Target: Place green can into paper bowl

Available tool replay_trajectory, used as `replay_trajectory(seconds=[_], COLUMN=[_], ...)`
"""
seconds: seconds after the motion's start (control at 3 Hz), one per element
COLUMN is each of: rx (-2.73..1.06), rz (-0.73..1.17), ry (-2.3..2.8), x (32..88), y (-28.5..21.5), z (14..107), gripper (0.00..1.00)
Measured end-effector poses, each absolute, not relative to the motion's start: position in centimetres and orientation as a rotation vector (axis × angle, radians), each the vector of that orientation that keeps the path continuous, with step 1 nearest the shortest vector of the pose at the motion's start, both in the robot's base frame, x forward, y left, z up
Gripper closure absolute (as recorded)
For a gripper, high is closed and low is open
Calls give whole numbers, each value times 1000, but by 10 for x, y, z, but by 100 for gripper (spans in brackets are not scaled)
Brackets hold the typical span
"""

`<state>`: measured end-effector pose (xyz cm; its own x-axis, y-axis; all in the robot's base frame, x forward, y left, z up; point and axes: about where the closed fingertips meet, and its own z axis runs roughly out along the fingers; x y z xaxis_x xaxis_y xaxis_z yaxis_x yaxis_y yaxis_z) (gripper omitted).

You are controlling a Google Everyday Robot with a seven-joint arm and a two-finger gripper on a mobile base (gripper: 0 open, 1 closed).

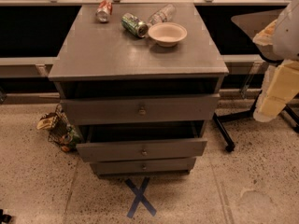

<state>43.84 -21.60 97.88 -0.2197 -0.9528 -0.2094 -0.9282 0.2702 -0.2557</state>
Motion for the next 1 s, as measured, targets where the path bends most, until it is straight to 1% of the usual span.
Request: replay_trajectory(seconds=[0.33, 0.67, 1.0], rx=[-1719, -1582, -1310], rz=[-108, -36, 126], ry=[2224, 2207, 2165], x=[438, 464, 527], y=[-216, -212, -202], z=[979, 983, 992], gripper=[0, 0, 0])
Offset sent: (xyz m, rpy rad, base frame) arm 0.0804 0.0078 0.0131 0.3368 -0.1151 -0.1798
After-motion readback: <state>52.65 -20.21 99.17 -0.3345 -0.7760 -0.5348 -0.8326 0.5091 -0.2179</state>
